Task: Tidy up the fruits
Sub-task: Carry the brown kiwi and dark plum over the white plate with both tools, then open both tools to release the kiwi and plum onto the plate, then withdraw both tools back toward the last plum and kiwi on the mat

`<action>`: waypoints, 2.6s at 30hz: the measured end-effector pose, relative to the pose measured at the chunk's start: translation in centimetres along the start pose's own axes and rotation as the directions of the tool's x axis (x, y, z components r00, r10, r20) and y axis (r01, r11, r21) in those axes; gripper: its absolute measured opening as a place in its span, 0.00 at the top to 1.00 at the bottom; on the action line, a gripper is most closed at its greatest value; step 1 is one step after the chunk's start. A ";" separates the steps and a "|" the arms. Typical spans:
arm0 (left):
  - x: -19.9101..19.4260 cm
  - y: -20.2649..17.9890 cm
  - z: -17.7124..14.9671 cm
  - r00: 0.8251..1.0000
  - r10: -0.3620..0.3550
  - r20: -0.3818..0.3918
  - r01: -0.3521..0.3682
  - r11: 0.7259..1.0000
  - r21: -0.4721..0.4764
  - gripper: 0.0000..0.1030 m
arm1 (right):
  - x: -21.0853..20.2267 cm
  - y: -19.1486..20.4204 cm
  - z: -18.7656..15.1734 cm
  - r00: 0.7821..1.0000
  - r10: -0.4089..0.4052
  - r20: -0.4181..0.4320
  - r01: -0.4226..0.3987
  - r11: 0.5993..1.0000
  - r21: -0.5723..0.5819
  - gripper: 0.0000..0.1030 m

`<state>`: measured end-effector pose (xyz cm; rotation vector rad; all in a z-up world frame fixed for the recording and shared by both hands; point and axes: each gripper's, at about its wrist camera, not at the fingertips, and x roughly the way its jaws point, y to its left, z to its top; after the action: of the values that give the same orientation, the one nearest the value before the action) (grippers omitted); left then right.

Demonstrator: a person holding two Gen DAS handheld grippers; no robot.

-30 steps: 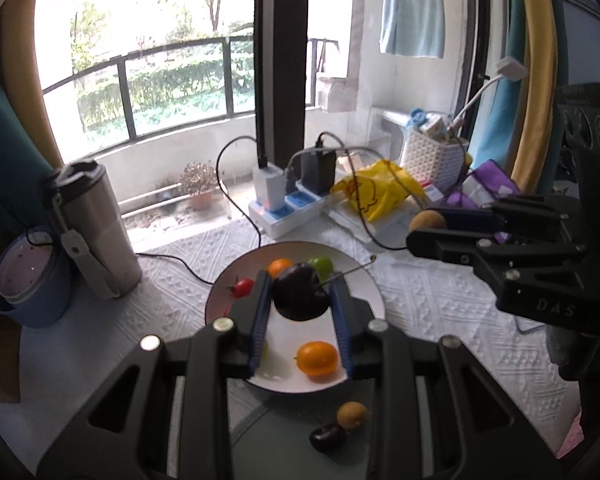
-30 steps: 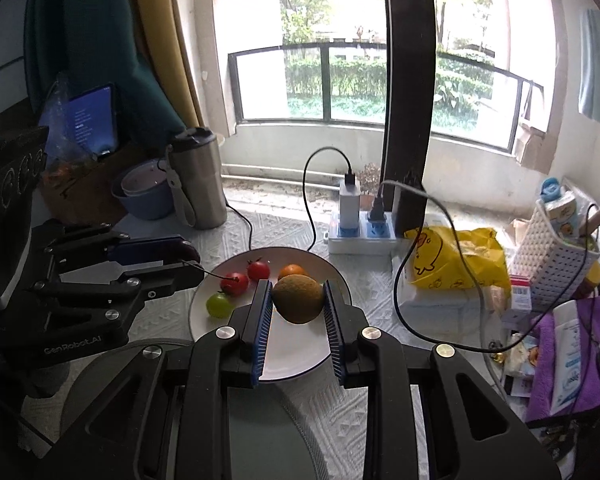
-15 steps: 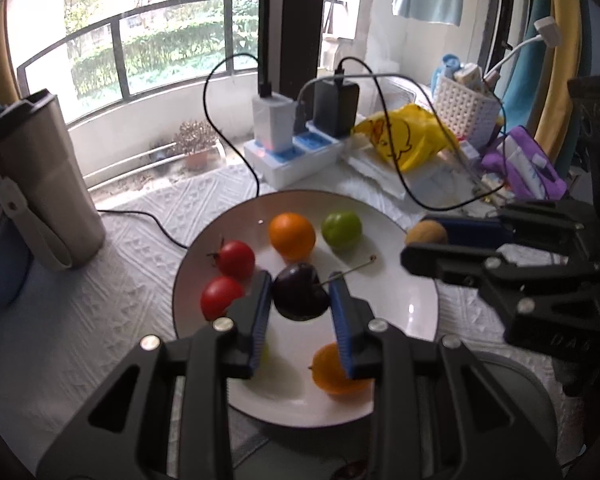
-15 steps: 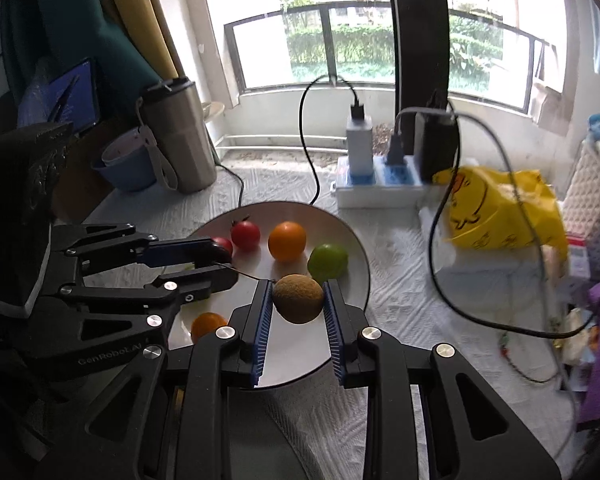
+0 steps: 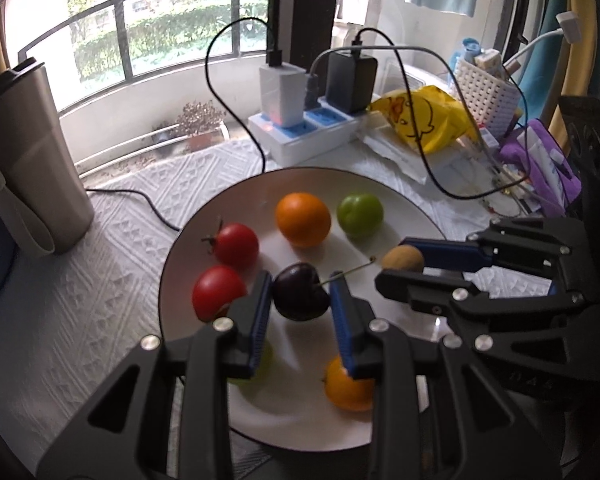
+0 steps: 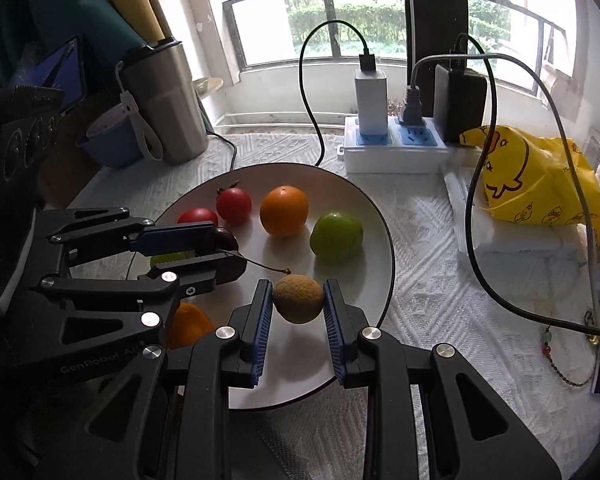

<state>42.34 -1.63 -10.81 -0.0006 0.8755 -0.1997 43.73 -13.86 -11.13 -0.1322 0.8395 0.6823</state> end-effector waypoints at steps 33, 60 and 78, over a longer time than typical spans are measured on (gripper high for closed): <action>-10.4 -1.1 -0.3 0.989 0.040 0.144 -0.037 0.999 -0.025 0.58 | -7.6 3.9 1.0 0.989 -0.081 0.120 0.088 0.995 -0.056 0.72; -19.7 -1.7 -5.5 0.963 0.047 0.266 -0.035 0.998 -0.050 0.58 | -15.2 11.6 -1.4 0.972 -0.091 0.216 0.123 0.983 -0.139 0.72; -19.4 -0.7 -10.8 0.975 0.038 0.218 -0.019 0.996 -0.086 0.58 | -13.7 13.9 -5.2 0.982 -0.089 0.164 0.112 0.985 -0.135 0.72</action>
<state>21.86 1.98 -2.91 -0.0867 0.6621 -0.1331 25.51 -11.84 -2.60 -0.2458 0.6281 0.6484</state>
